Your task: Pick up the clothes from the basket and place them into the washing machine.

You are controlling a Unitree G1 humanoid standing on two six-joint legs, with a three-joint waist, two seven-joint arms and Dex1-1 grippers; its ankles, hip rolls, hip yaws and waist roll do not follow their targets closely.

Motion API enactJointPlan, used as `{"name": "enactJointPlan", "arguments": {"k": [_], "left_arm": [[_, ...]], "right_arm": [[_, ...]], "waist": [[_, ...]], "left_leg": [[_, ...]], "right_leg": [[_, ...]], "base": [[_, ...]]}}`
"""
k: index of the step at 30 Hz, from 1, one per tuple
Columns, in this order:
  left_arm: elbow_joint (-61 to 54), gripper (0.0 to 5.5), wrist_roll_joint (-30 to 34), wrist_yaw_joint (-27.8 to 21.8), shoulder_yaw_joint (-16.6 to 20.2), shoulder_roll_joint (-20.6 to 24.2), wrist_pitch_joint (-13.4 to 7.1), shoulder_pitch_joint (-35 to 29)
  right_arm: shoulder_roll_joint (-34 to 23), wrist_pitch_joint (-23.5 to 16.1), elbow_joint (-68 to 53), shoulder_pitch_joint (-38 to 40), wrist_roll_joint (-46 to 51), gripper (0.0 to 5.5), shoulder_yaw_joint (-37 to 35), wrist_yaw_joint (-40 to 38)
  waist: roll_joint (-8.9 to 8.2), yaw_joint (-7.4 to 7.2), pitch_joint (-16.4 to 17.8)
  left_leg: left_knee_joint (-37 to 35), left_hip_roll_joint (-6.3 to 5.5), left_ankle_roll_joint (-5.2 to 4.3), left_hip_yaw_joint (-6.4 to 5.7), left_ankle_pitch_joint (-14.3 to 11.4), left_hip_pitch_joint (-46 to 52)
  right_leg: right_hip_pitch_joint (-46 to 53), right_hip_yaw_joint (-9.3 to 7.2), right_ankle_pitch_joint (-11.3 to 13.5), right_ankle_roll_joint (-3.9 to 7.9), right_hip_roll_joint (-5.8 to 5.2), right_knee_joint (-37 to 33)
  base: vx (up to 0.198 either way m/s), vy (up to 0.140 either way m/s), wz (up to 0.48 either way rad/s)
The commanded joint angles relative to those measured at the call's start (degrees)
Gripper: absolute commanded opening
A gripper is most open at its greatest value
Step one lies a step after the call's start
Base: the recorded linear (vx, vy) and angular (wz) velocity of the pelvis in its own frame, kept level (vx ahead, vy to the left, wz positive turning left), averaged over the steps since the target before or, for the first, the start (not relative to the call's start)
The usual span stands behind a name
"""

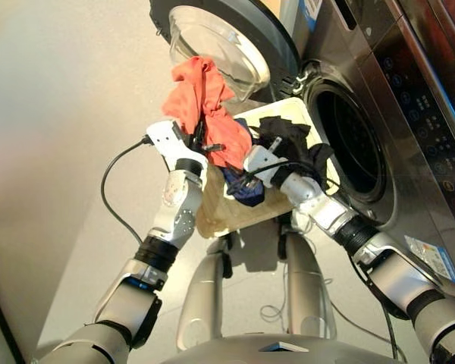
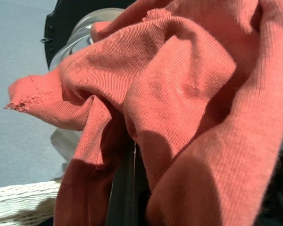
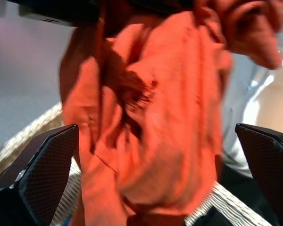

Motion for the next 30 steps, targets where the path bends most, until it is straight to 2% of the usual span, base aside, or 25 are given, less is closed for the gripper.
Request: {"name": "enactJointPlan", "arguments": {"k": [1, 7, 8, 9, 10, 16, 18, 19, 23, 26, 28, 30], "left_arm": [[-6.2, 0.0, -2.2, -2.9, -1.5, -0.3, -3.2, -2.0], [-8.1, 0.0, -4.0, -6.6, -5.8, 1.1, -0.9, -1.4], [-7.9, 0.0, -4.4, -6.9, -6.3, 1.0, -0.6, -1.3], [-7.8, 0.0, -4.3, -6.9, -6.7, 1.0, -0.3, -1.4], [-7.7, 0.0, -4.1, -7.1, -6.9, 1.2, -0.2, -1.4], [-7.5, 0.06, -3.7, -7.5, -6.9, 1.8, 0.2, -0.5], [-7.6, 2.63, -4.0, -7.3, -6.5, 1.8, 0.1, -0.2], [-7.7, 5.5, -4.1, -7.3, -6.3, 1.8, 0.0, 0.2], [-7.0, 5.5, -7.2, -8.2, -5.0, 1.2, 0.1, 1.1], [-5.0, 5.5, -6.1, -5.5, -1.5, 0.6, -2.0, 1.9], [-4.6, 5.5, -5.8, -2.9, 3.8, 0.0, -3.9, 3.5], [-2.8, 5.5, -7.1, -0.8, 7.7, -1.4, -5.2, 4.9]], "right_arm": [[2.0, -3.9, -1.1, -3.8, 0.7, 5.5, 0.5, 0.1], [1.7, -4.2, -1.4, -5.3, -0.3, 5.5, -0.2, -1.1], [1.8, -4.3, -1.3, -5.4, -0.2, 2.61, -0.6, -1.4], [1.9, -4.5, -1.4, -5.6, -0.1, 1.01, -1.0, -1.8], [1.9, -4.5, -1.6, -5.8, -0.1, 0.0, -1.2, -2.2], [1.4, -4.9, -2.6, -4.7, -2.3, 0.0, -2.9, -4.3], [1.2, -5.0, -2.7, -4.3, -3.2, 0.0, -3.6, -5.3], [1.2, -5.0, -2.8, -3.9, -3.5, 0.0, -4.0, -5.8], [1.7, -4.9, -1.9, -2.0, -4.1, 0.0, -6.1, -7.9], [1.7, -4.9, -0.6, 0.3, -6.6, 0.0, -8.3, -12.2], [1.7, -4.3, -3.8, 2.3, -7.2, 0.0, -12.4, -16.9], [0.7, -4.4, -8.6, 5.1, -4.7, 0.0, -17.4, -17.9]], "waist": [[2.84, 0.0, -2.4], [3.78, -0.01, -2.5], [3.87, 0.0, -2.5], [3.93, -0.01, -2.5], [3.93, -0.15, -2.6], [4.11, -0.35, -2.5], [3.99, -0.55, -2.6], [4.0, -0.48, -2.5], [3.86, -0.74, -2.5], [3.79, -0.88, -2.5], [3.59, -1.02, -2.4], [3.24, -1.51, -2.1]], "left_leg": [[6.9, 3.23, -1.02, -1.45, -5.7, 0.8], [6.6, 2.89, -0.84, -1.38, -5.7, 1.0], [6.4, 2.87, -0.88, -1.28, -5.6, 1.1], [6.4, 2.83, -0.89, -1.26, -5.6, 1.1], [6.2, 2.68, -0.85, -1.23, -5.4, 1.0], [6.2, 2.75, -0.83, -1.08, -5.8, 1.3], [6.0, 2.62, -0.82, -1.12, -5.5, 1.1], [6.1, 2.71, -0.89, -1.13, -5.7, 1.2], [5.8, 2.68, -0.95, -0.97, -5.7, 1.2], [5.6, 2.66, -1.03, -0.95, -5.6, 1.2], [5.4, 2.69, -1.08, -0.87, -5.6, 1.1], [5.5, 2.85, -1.01, -0.71, -5.7, 1.0]], "right_leg": [[3.6, 0.6, 7.1, 5.46, -1.41, -11.6], [3.4, 0.76, 7.1, 5.58, -1.58, -11.5], [3.4, 0.75, 7.2, 5.62, -1.64, -11.5], [3.4, 0.77, 7.2, 5.66, -1.69, -11.6], [3.3, 0.81, 7.5, 5.68, -1.83, -11.8], [3.3, 0.77, 7.2, 5.64, -1.7, -11.7], [3.1, 0.78, 7.5, 5.65, -1.81, -12.0], [3.3, 0.69, 7.4, 5.66, -1.7, -11.9], [3.1, 0.79, 7.6, 5.77, -1.67, -12.1], [3.1, 0.93, 7.7, 5.78, -1.62, -12.4], [2.9, 1.07, 7.7, 5.81, -1.47, -12.6], [2.6, 1.0, 7.7, 5.64, -1.34, -12.6]], "base": [[0.0, 0.0, 0.0], [0.0, 0.0, 0.0], [0.0, 0.0, 0.0], [0.0, 0.0, 0.0], [0.0, 0.0, 0.0], [0.0, 0.0, 0.0], [0.0, 0.0, 0.0], [0.0, 0.0, 0.0], [0.0, 0.0, 0.0], [0.0, 0.0, 0.0], [0.0, 0.0, 0.0], [0.0, 0.0, 0.0]]}}
